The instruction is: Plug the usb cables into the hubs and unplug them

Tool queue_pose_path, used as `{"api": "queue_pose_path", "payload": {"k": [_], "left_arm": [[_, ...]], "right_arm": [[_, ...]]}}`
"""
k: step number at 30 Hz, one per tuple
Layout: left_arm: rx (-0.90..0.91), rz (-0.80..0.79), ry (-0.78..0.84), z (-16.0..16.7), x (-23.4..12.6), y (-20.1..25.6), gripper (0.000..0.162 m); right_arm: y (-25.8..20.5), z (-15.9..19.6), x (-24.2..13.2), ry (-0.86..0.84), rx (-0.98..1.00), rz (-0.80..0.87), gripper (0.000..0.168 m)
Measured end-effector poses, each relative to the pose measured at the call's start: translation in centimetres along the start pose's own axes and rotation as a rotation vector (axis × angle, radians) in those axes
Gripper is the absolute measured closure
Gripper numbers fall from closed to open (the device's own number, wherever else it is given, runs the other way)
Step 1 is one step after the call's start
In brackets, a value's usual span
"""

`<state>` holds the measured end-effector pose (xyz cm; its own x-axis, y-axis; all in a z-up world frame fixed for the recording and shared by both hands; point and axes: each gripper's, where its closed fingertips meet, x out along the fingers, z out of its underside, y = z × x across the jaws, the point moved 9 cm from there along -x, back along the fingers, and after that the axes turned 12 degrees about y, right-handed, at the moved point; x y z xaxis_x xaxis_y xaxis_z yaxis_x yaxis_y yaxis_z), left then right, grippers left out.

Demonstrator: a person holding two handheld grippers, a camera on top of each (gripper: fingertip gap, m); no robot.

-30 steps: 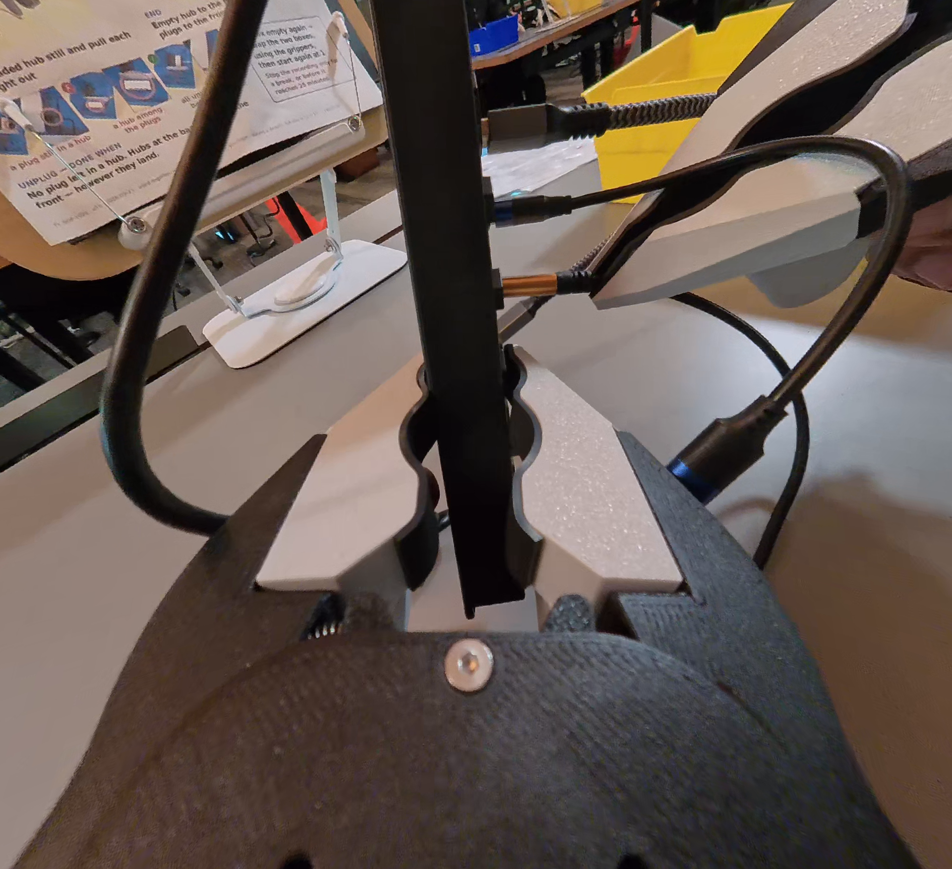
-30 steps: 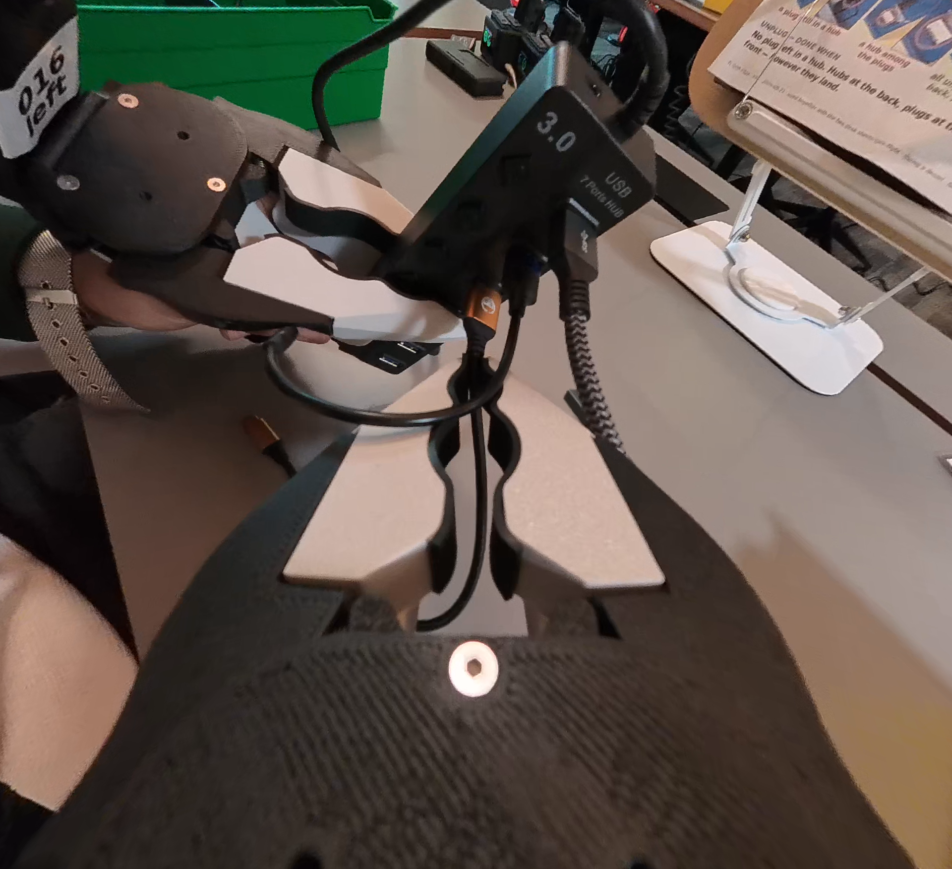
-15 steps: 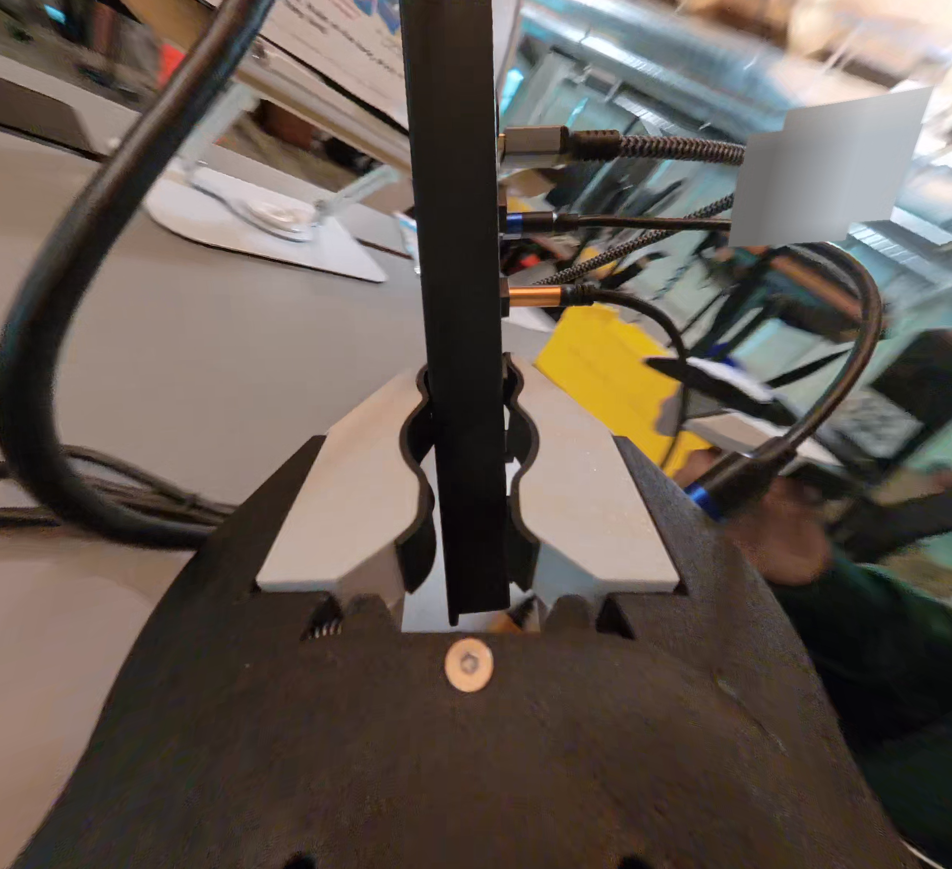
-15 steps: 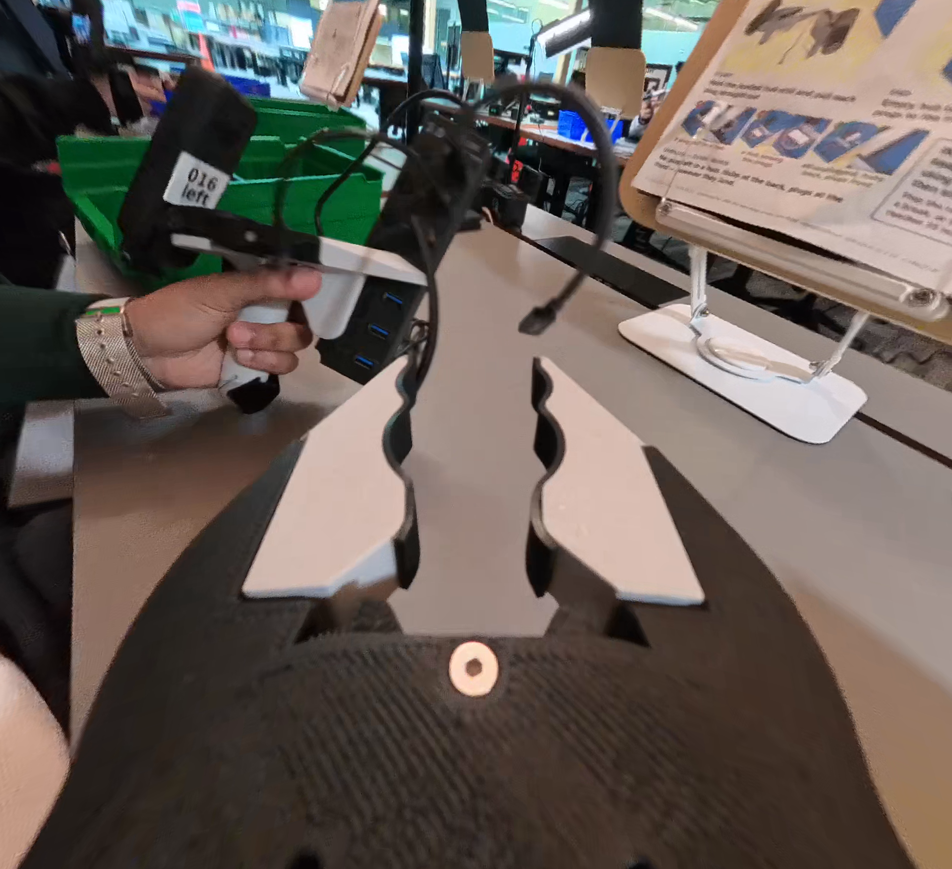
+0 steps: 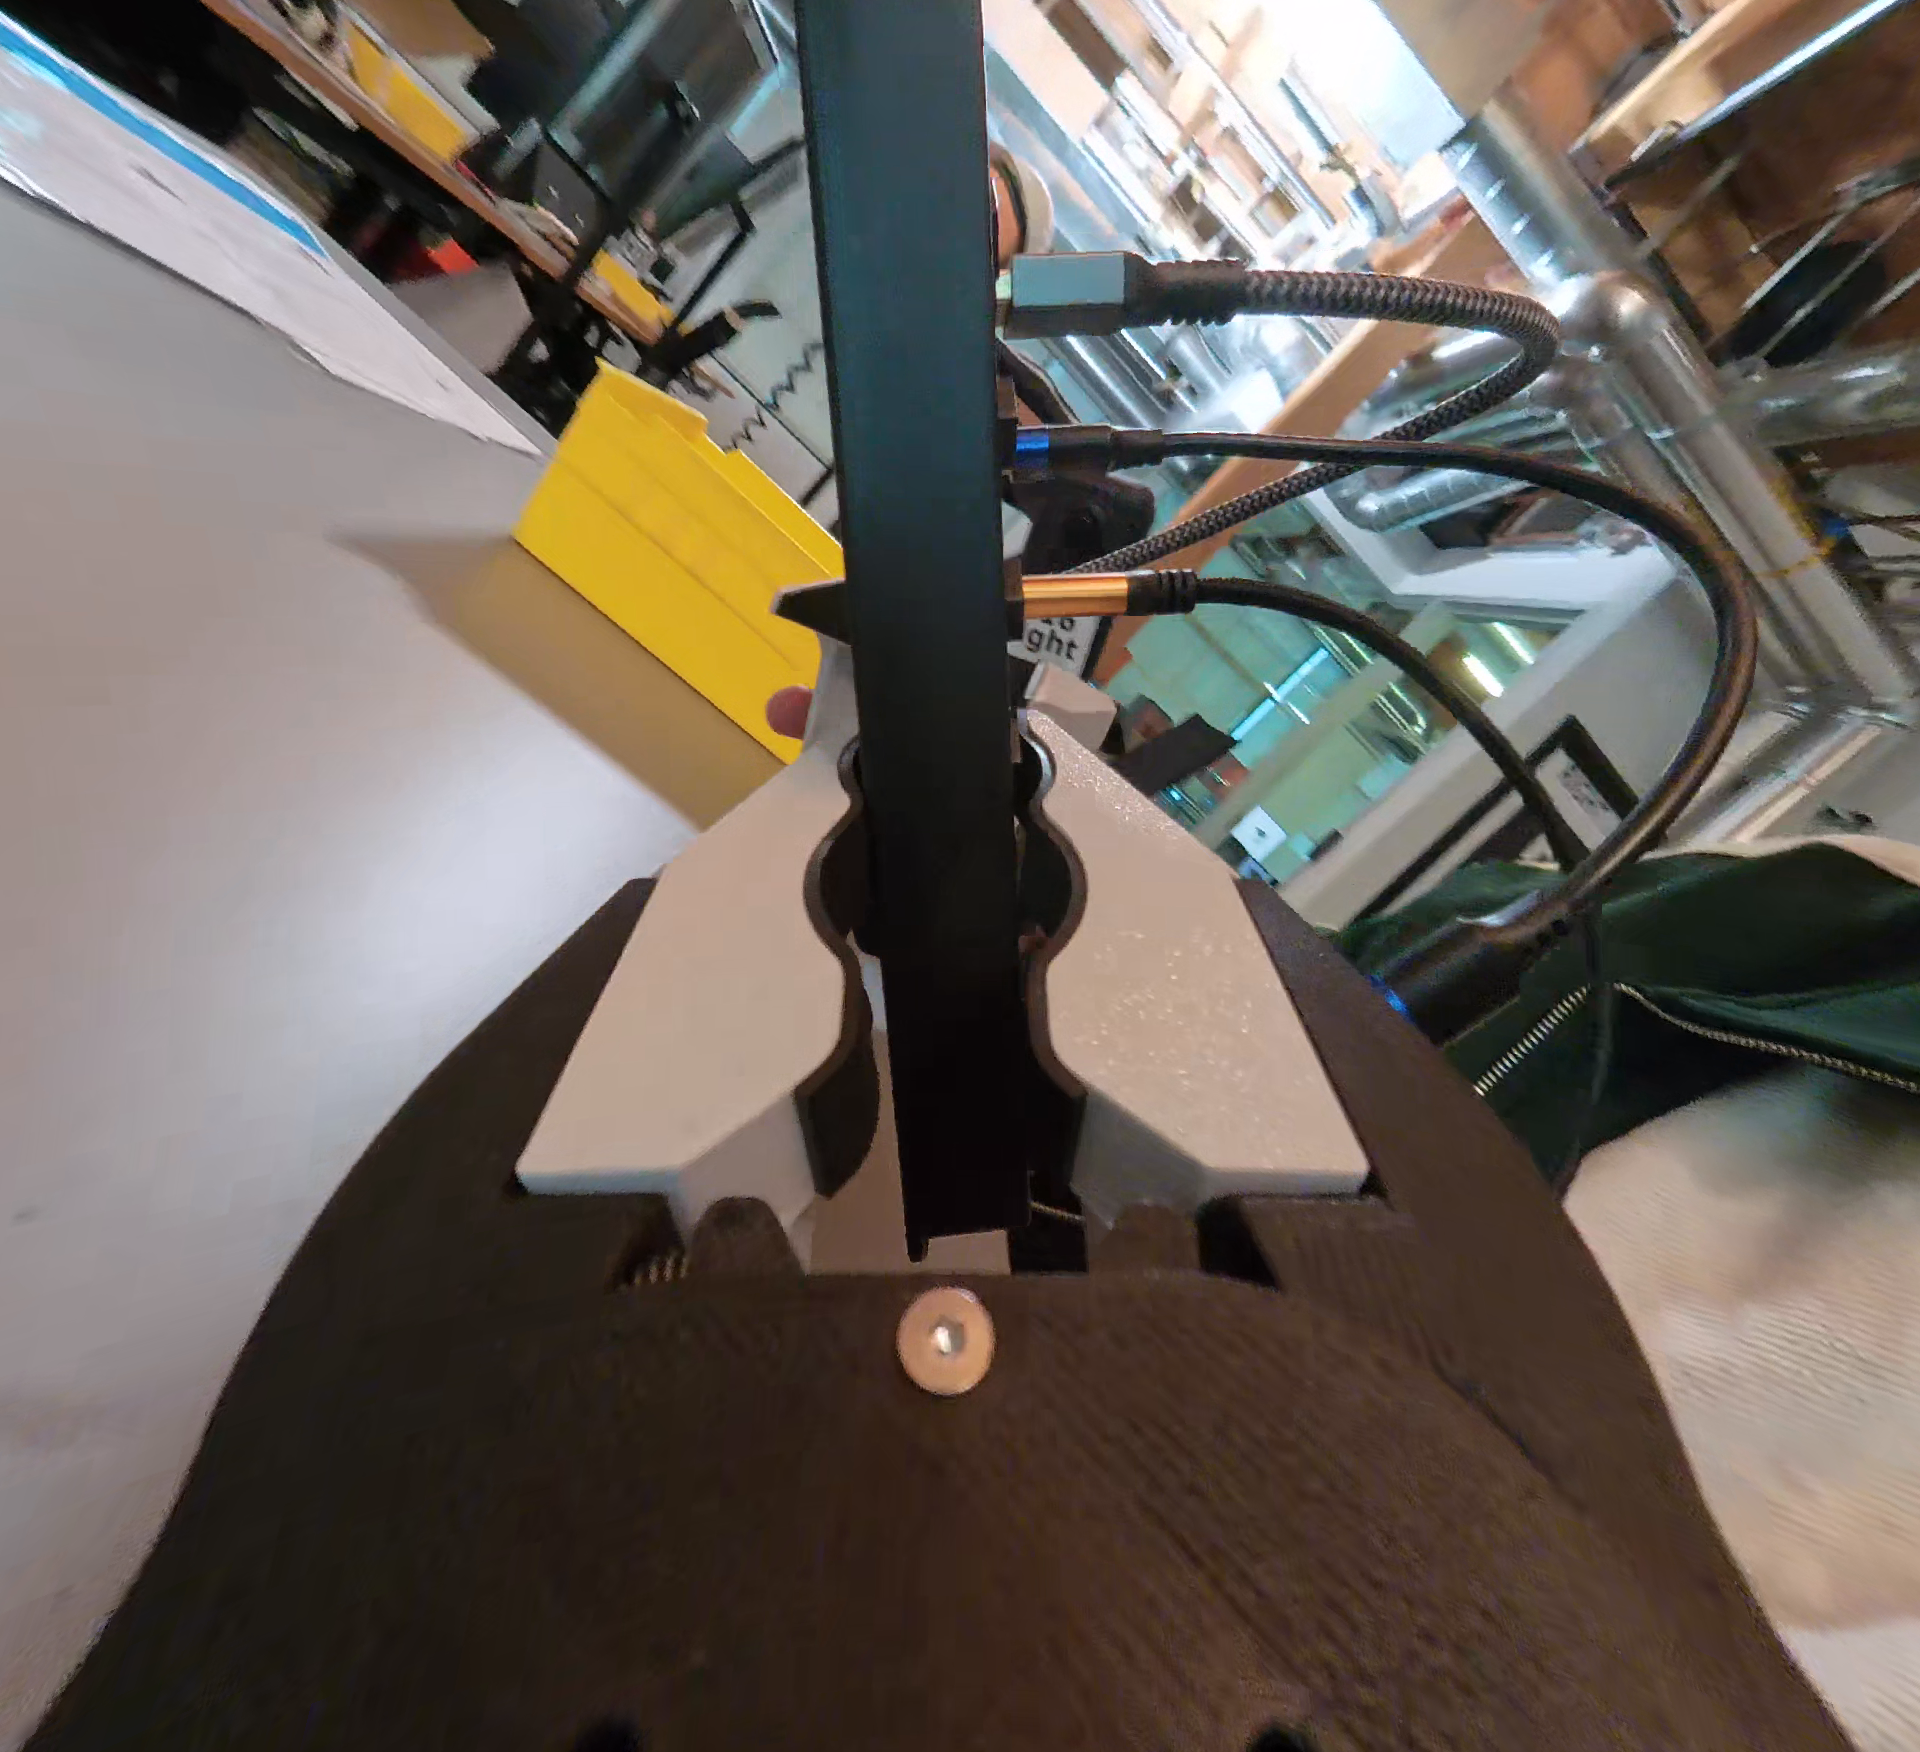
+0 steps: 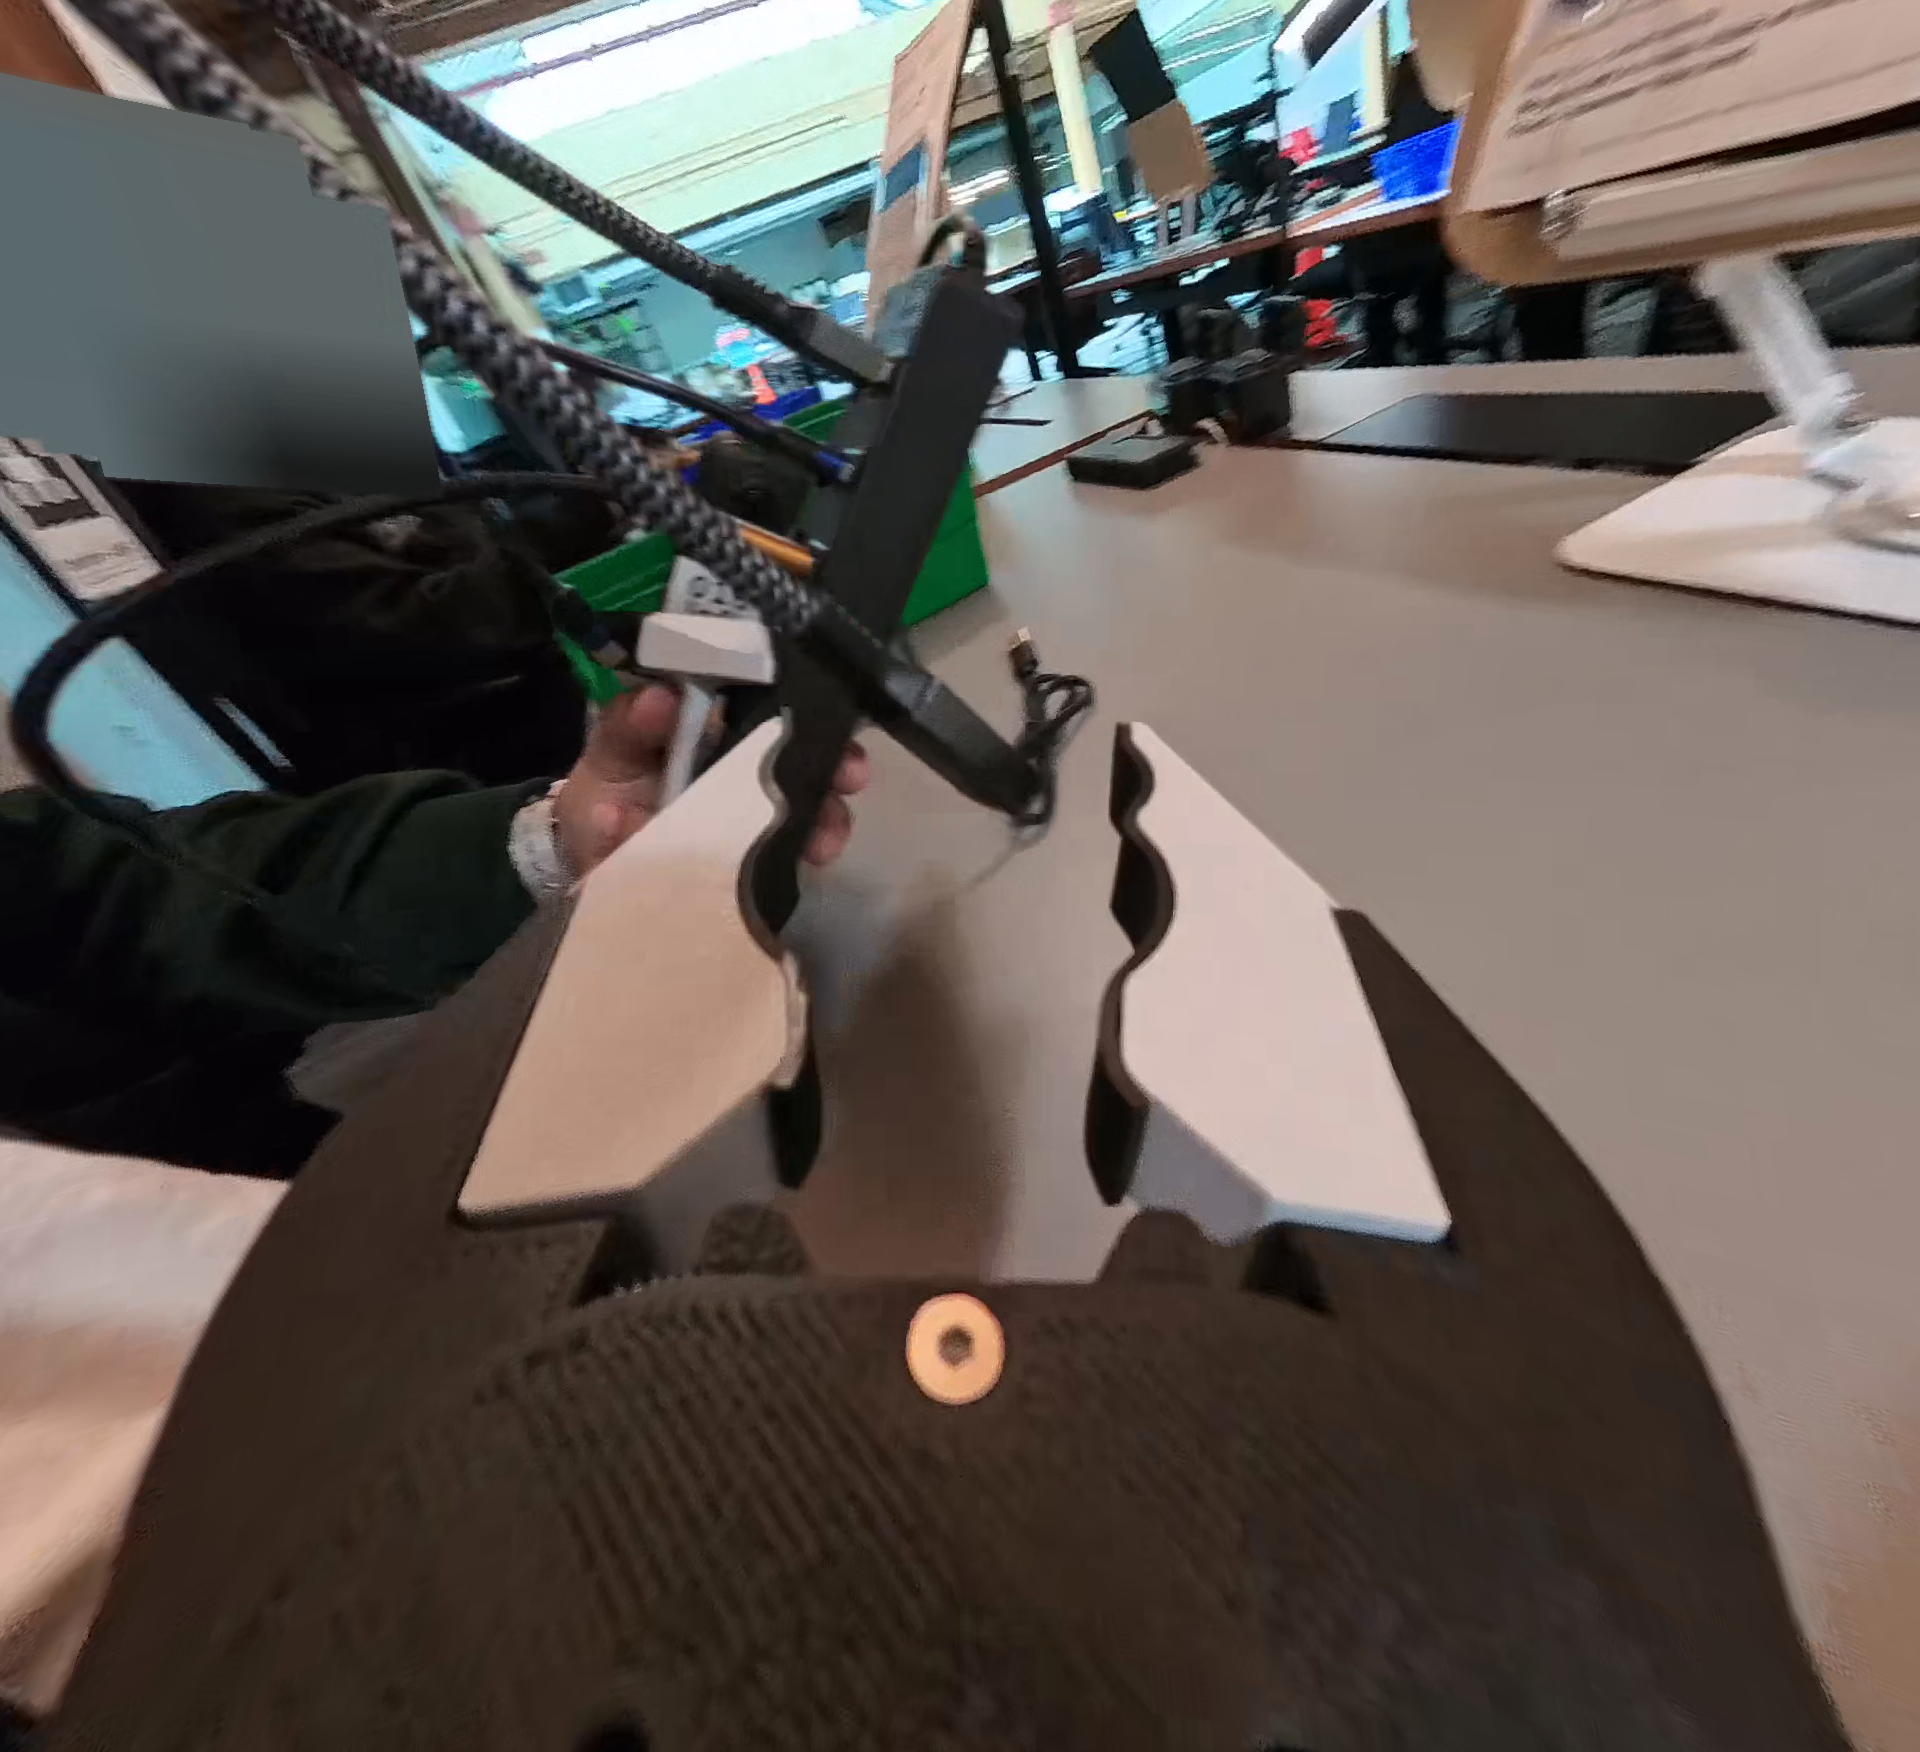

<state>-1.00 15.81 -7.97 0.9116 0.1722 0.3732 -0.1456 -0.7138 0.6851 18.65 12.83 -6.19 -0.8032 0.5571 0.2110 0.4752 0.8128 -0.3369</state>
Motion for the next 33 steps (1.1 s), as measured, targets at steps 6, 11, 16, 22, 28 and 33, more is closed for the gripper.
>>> {"api": "queue_pose_path", "payload": {"k": [6,11,16,22,28,33], "left_arm": [[-0.072,0.062,-0.139,2.2,1.1,0.4,0.141],[-0.090,0.075,-0.159,2.7,1.4,0.5,0.141],[-0.104,0.058,-0.151,2.7,1.3,0.2,0.141],[-0.110,0.073,-0.159,3.1,1.5,0.4,0.140],[-0.100,0.001,-0.004,1.4,0.6,-0.4,0.122],[-0.058,-0.077,0.166,-0.8,-1.1,-1.2,0.123]], "right_arm": [[-1.3,0.8,1.2,0.028,0.174,-0.115,0.100],[-1.5,0.8,1.1,0.036,0.273,-0.197,0.105],[-1.6,1.1,1.4,0.018,0.298,-0.217,0.118],[-2.2,1.5,1.7,-0.048,0.221,-0.199,0.123],[-1.3,-0.2,0.5,0.007,0.162,-0.093,0.139],[0.5,-1.8,-1.3,0.105,0.190,-0.048,0.139]]}}
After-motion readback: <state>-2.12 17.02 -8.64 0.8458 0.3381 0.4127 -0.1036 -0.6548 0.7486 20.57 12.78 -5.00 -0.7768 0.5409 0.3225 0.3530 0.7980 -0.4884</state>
